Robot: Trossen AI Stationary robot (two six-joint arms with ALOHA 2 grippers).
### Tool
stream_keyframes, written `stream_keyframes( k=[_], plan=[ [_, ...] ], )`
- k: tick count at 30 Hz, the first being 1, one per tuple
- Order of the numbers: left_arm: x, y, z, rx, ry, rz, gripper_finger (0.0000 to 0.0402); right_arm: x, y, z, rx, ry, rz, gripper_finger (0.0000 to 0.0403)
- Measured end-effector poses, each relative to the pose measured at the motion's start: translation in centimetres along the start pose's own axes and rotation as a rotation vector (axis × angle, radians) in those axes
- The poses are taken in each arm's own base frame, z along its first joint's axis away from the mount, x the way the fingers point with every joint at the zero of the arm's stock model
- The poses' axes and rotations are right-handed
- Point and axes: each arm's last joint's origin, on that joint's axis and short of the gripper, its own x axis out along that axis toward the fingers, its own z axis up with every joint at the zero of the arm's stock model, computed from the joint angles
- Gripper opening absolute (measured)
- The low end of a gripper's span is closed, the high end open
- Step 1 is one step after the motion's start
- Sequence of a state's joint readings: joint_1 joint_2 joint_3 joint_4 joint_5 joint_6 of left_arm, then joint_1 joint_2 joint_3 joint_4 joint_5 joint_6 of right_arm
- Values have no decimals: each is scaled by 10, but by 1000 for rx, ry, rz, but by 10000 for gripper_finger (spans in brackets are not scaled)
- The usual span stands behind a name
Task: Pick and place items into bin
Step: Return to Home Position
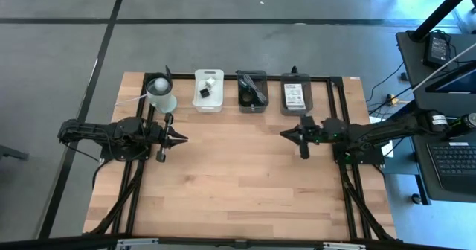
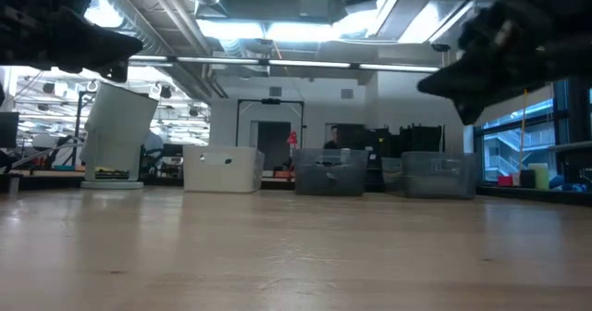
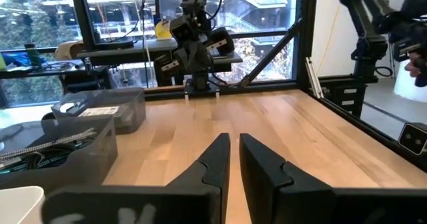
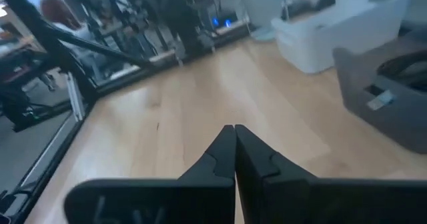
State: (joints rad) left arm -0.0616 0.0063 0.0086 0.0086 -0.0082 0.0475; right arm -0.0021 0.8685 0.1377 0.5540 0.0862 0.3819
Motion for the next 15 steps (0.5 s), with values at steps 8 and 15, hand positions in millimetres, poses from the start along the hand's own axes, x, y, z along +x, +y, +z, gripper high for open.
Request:
stream_keyframes(
  k=[8, 15],
  plan=[
    [0, 0, 0, 0, 0, 0, 31, -33, -3, -9, -66, -158, 85, 0],
    [0, 0, 0, 0, -1, 0, 31, -53, 6, 6, -194, -333, 169, 0]
  ],
)
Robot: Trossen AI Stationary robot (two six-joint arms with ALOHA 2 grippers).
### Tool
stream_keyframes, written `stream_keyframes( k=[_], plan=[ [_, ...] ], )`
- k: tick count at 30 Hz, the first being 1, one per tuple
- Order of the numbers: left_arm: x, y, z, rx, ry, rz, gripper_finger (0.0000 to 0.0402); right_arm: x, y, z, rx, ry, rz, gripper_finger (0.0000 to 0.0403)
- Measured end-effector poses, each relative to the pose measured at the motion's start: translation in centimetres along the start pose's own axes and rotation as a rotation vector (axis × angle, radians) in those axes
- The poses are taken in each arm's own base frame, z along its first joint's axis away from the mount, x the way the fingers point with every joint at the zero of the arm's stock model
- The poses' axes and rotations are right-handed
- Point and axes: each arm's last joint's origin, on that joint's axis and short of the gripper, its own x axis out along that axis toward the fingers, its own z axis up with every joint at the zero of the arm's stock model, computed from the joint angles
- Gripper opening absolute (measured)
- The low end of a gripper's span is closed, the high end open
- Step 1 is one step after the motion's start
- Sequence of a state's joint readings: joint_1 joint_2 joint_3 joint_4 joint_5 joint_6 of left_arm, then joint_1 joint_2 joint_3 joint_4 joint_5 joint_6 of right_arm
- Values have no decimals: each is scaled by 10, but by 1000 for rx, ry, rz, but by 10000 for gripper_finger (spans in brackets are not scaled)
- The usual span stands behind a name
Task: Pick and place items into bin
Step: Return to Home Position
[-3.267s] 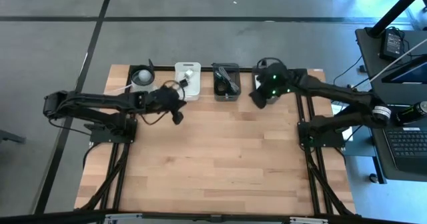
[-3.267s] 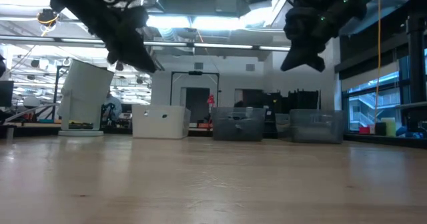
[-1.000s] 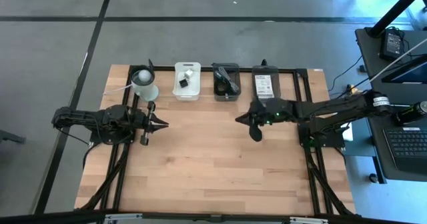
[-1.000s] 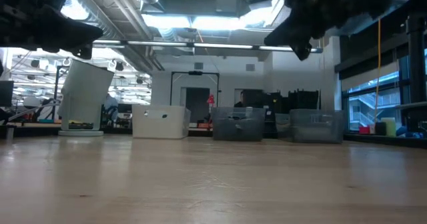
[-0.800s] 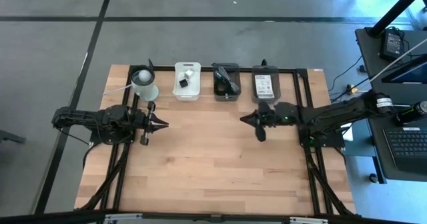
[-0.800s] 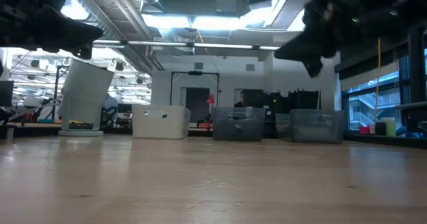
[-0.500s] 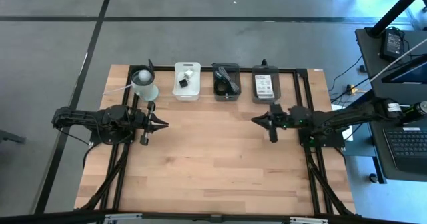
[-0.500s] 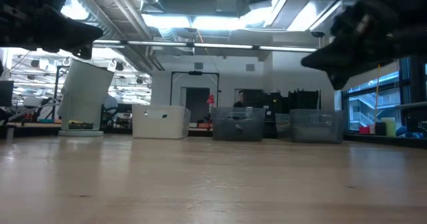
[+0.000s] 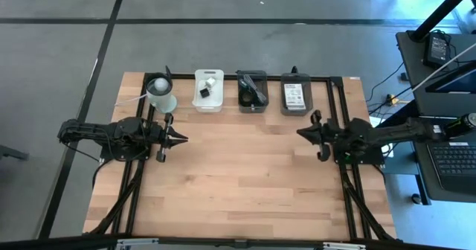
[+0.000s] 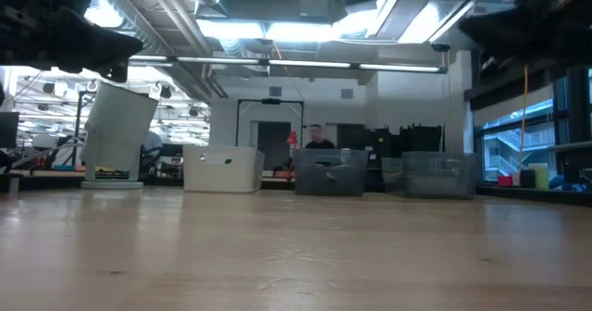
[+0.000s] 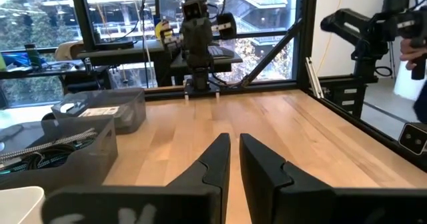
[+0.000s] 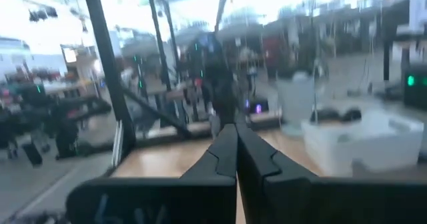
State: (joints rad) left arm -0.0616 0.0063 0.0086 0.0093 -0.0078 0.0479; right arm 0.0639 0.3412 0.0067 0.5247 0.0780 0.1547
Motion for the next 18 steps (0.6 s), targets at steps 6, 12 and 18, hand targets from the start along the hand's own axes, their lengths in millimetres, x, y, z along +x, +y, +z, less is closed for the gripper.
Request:
stream_keyframes(
  k=[6, 12, 18],
  plan=[
    [0, 0, 0, 0, 0, 0, 31, -12, 0, 18, 13, -172, -26, 0],
    [0, 0, 0, 0, 0, 0, 31, -23, -2, 13, 4, -128, -43, 0],
    [0, 0, 0, 0, 1, 0, 31, -22, -3, 3, -80, -22, -62, 0]
  ],
)
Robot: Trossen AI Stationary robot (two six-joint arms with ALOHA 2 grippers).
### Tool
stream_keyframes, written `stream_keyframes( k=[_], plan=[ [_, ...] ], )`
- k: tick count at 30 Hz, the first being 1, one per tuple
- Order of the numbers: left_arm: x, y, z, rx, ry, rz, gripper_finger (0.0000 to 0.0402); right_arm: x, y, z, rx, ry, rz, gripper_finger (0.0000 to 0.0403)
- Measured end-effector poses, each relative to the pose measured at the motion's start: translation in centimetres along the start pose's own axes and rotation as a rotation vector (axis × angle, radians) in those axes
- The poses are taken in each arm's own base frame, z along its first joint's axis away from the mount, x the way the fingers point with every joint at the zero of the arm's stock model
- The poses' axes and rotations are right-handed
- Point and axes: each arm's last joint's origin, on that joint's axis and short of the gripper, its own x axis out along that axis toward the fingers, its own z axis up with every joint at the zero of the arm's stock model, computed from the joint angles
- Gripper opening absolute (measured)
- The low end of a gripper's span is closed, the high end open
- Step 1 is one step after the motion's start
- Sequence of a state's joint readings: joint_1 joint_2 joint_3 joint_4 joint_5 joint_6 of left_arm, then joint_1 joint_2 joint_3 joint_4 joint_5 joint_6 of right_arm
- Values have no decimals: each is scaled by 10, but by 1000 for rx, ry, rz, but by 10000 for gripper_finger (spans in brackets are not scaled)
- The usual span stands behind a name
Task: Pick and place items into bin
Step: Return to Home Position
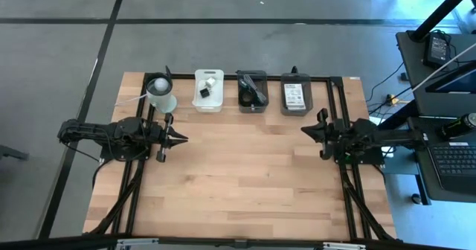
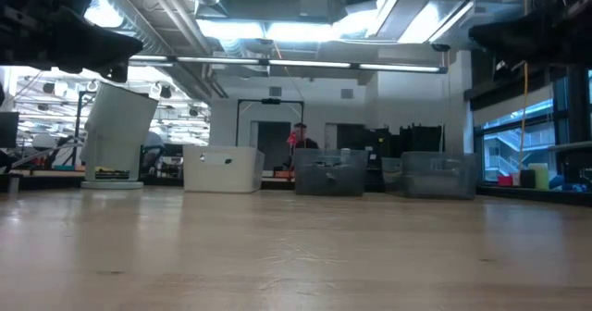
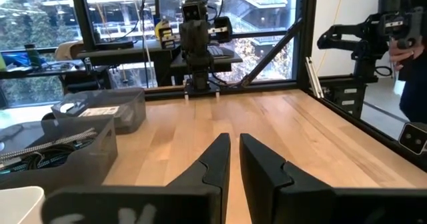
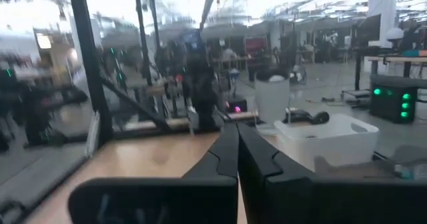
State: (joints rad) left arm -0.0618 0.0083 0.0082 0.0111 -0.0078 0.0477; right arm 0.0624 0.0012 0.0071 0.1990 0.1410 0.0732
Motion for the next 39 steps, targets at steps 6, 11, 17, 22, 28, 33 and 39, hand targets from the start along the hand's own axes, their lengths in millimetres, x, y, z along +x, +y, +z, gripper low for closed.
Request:
stream_keyframes(
  k=[6, 11, 17, 22, 28, 33, 39],
  plan=[
    [0, 0, 0, 0, 2, 0, 31, -1, -1, -13, -136, 133, -2, 0],
    [0, 0, 0, 0, 2, 0, 31, -1, -1, -16, -153, 171, 7, 4],
    [0, 0, 0, 0, 2, 0, 31, 0, -1, -16, -153, 173, 8, 16],
    [0, 0, 0, 0, 2, 0, 31, 0, -1, -16, -154, 172, 8, 20],
    [0, 0, 0, 0, 2, 0, 31, 0, -1, -16, -154, 172, 8, 20],
    [0, 0, 0, 0, 2, 0, 31, 0, -1, -16, -154, 172, 8, 21],
    [0, 0, 0, 0, 2, 0, 31, 0, -1, -16, -154, 172, 8, 21]
  ],
)
